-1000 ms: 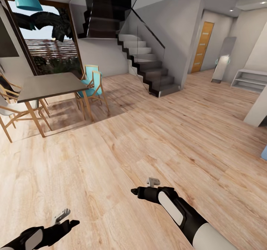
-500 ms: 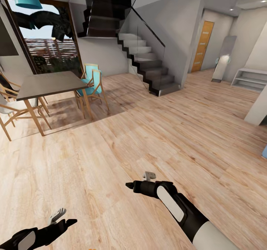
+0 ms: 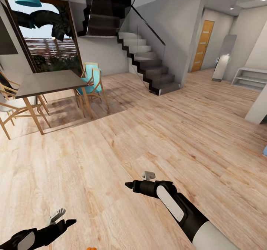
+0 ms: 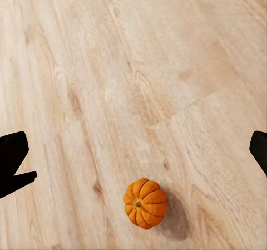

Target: Place each of the two pumpkins and all three candles from the living room inside a cabinet in the living room (use any cabinet), then make sure every cabinet is closed, and position the cauldron so it is next to a table in the living room.

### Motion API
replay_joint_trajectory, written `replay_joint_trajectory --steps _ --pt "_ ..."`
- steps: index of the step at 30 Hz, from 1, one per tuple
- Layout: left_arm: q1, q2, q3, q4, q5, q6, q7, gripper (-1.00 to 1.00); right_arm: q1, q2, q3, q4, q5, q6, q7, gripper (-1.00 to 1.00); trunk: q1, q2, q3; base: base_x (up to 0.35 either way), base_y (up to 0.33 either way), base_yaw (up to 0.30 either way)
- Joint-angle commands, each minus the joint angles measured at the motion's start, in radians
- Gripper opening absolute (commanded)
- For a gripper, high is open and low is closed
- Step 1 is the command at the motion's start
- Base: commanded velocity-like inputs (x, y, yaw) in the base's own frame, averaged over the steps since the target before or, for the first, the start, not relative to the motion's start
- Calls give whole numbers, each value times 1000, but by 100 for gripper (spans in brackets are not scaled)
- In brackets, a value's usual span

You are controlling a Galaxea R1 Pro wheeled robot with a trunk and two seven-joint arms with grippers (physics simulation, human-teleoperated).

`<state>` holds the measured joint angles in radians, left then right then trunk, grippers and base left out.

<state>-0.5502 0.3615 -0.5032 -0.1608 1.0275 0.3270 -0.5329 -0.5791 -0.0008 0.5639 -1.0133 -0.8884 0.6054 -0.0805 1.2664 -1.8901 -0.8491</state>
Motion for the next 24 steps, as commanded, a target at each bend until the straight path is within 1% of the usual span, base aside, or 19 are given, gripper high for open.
replay_joint_trajectory --steps 1,19,24 --pt "-1 1 -4 0 9 7 -1 100 -1 -1 1 -2 -10 2 -8 100 4 -8 -4 0 0 0" --pt "-1 0 -5 0 9 6 1 100 -1 1 4 -4 -11 5 -7 100 73 -134 -60 0 0 0" --pt "-1 -1 -5 0 9 6 1 100 -1 -3 4 -16 -11 5 -7 100 92 -169 -76 0 0 0"
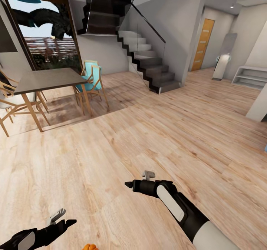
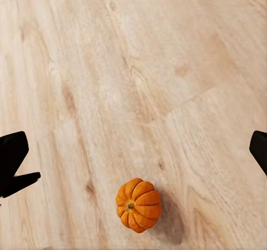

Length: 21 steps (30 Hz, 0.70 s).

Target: Place each of the two pumpkins and all three candles from the living room inside a cabinet in the living room (use any cabinet), then make sure every cabinet is closed, and position the cauldron so it is next to a table in the living room.

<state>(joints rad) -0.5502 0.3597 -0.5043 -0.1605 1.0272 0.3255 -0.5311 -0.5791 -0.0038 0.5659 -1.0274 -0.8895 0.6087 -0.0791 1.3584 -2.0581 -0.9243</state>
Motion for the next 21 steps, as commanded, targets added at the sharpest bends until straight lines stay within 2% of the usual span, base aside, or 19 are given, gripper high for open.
replay_joint_trajectory --steps 1,4,6,8,9,10,11,13,15,21 --pt "-1 0 -3 -1 9 7 -1 100 -1 -1 2 -5 -10 2 -8 100 4 -8 -4 0 0 0" --pt "0 -1 -3 -1 9 7 -1 100 -1 0 2 -84 -10 24 -8 100 15 -29 -13 0 0 0" --pt "0 -2 -3 -1 9 7 -1 100 0 0 2 -186 -16 53 -8 100 23 -43 -20 0 0 0" --pt "0 -3 -3 -1 9 7 -1 100 4 -4 2 -327 -71 82 -9 100 31 -57 -26 0 0 0" --pt "0 -3 -3 -1 10 7 -1 100 9 -5 2 -371 -109 89 -9 100 34 -64 -29 0 0 0" --pt "0 -3 -3 -1 10 7 -1 100 12 -5 2 -390 -128 91 -10 100 38 -71 -32 0 0 0" --pt "0 -3 -3 -1 10 7 -1 100 22 -9 3 -429 -177 95 -10 100 42 -78 -35 0 0 0" --pt "0 -3 -3 -1 9 7 -1 100 28 -21 4 -454 -219 97 -10 100 50 -92 -42 0 0 0" --pt "0 -2 -3 -1 9 7 -1 100 31 -32 4 -466 -240 98 -9 100 57 -106 -48 0 0 0" --pt "-1 -3 -3 -1 9 7 -1 100 33 -37 5 -468 -252 98 -8 100 80 -148 -67 0 0 0"
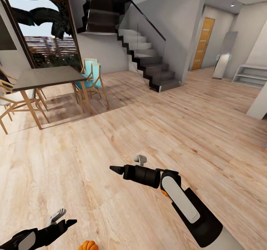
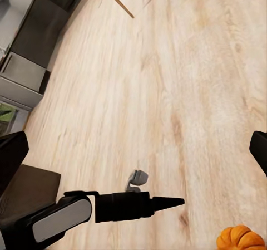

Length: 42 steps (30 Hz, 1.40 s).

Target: Place each of the two pumpkins and all three candles from the living room inside a cabinet in the living room (use any cabinet), then make sure every cabinet is closed, and position the cauldron so it is next to a table in the living room.

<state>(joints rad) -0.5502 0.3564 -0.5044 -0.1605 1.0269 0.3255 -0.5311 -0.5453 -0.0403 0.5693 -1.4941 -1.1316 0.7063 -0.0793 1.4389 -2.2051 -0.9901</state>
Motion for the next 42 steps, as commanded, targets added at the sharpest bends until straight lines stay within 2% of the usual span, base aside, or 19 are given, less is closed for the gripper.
replay_joint_trajectory --steps 1,5,9,42 --pt "-1 1 -3 -1 9 7 -1 100 -1 -1 1 0 -12 1 -8 100 4 -8 -4 0 0 0" --pt "0 -1 -3 -1 9 7 -1 100 -1 -1 2 -1 -39 1 -8 100 19 -36 -17 0 0 0" --pt "-1 -2 -3 -1 9 7 0 100 -1 -1 2 2 -46 1 -8 100 34 -64 -29 0 0 0" --pt "0 -6 -5 -1 7 6 2 100 -1 0 0 17 -50 -1 -13 100 161 -295 -133 0 0 0"
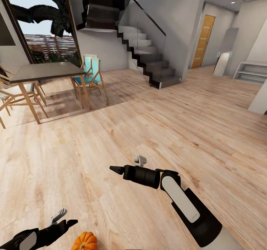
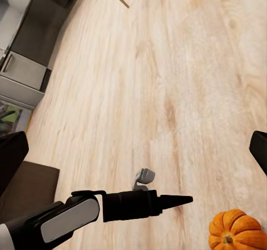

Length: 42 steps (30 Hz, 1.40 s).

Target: Place each of the two pumpkins and all three candles from the living room inside a cabinet in the living room (use any cabinet), then make sure every cabinet is closed, and position the cauldron so it is next to a table in the living room.

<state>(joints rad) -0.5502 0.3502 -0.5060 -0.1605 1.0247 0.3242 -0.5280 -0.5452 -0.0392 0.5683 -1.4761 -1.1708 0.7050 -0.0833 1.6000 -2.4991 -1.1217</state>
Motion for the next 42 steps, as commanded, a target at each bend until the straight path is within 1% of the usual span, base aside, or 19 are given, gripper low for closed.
replay_joint_trajectory --steps 1,25,35,38,40,42 --pt "0 1 -3 -1 9 7 -1 100 -1 -1 1 -1 -10 1 -9 100 0 -1 -5 0 0 0" --pt "0 0 -4 -1 9 7 -1 100 -1 -1 1 2 -9 2 -12 100 11 -7 -98 0 0 0" --pt "0 -2 -6 -1 8 5 2 100 -1 1 0 18 -9 1 -13 100 16 -9 -136 0 0 0" --pt "0 -2 -8 -1 7 -17 3 100 -1 2 0 22 -8 1 -13 100 17 -10 -148 0 0 0" --pt "0 -3 -9 -1 6 -44 24 100 -1 1 -1 24 -8 1 -13 100 18 -10 -156 0 0 0" --pt "-1 -5 -10 -2 6 -54 49 100 -1 0 -1 25 -8 1 -12 100 19 -11 -163 0 0 0"
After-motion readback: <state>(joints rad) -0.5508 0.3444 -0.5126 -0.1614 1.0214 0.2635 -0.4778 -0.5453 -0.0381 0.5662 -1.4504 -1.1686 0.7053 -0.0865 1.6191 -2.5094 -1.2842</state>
